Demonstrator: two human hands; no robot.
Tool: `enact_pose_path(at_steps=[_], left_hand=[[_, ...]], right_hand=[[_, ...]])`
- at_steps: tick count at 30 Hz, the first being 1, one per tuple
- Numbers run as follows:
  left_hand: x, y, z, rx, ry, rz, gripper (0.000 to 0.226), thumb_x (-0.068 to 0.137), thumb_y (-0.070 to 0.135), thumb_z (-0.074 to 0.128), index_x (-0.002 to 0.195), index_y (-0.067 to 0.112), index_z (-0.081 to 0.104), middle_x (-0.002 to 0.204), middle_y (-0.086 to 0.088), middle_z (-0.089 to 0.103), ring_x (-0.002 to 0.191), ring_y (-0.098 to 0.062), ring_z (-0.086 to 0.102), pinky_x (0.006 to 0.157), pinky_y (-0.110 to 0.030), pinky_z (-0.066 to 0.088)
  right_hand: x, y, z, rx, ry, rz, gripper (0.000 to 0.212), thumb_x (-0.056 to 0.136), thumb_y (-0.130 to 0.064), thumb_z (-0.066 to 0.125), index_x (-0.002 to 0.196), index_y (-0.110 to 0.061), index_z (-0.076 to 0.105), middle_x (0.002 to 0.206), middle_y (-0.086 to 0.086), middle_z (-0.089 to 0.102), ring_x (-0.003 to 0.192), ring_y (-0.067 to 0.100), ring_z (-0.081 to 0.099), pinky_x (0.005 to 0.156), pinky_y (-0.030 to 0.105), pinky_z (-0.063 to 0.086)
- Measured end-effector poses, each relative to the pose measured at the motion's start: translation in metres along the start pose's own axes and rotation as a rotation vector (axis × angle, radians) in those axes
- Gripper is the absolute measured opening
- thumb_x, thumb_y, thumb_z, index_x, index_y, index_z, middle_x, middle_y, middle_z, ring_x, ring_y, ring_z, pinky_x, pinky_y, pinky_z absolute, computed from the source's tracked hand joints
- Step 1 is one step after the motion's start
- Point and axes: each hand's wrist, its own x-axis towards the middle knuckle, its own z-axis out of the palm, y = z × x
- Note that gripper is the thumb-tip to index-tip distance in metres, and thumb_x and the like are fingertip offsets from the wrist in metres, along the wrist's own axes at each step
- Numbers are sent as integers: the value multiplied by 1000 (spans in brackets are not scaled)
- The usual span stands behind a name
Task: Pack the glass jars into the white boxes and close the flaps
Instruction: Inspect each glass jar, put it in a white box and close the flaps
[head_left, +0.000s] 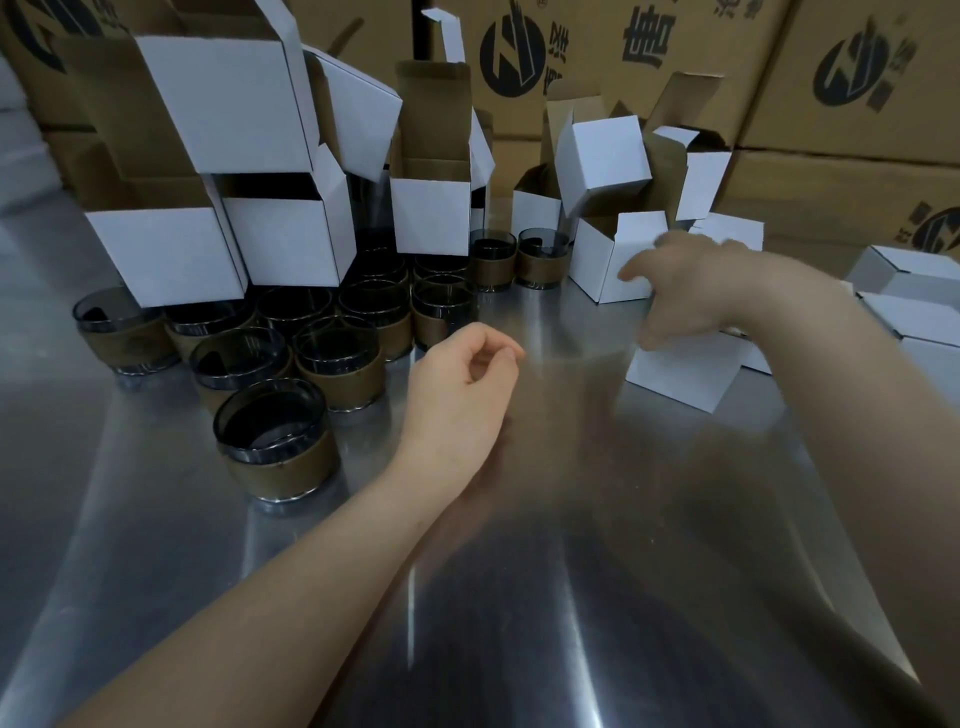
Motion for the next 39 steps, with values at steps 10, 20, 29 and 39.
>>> enact_pose_path(at_steps=[10,20,29,39], left_hand=[[8,-4,-6,29,336,-38,18,87,5,53,88,20,61,80,8,62,77,-7,58,69,-19,45],[8,-6,-6,84,338,-69,21,86,0,50,92,20,53,103,-3,59,84,-8,54,74,-17,42],[8,-7,-6,127,246,-58,35,84,3,59,112,20,48,118,-1,50,90,-6,54,74,-11,43],[8,-7,-6,114,161,0,69,81,22,76,140,21,40,135,4,50,125,-9,46,106,-28,40]], right_hand=[[7,-90,53,962,305,-496,78,85,-23,71,150,-20,30,133,-13,48,117,0,37,93,13,30],[28,-120,70,1299,249,-262,88,79,-23,79,150,-15,28,140,7,49,130,18,46,101,26,38],[20,-102,79,1433,287,-227,51,70,-22,84,114,-21,59,120,3,59,108,13,59,96,32,51],[12,-91,86,1722,201,-394,53,72,-12,83,113,-20,50,109,-1,69,104,11,67,82,24,56]])
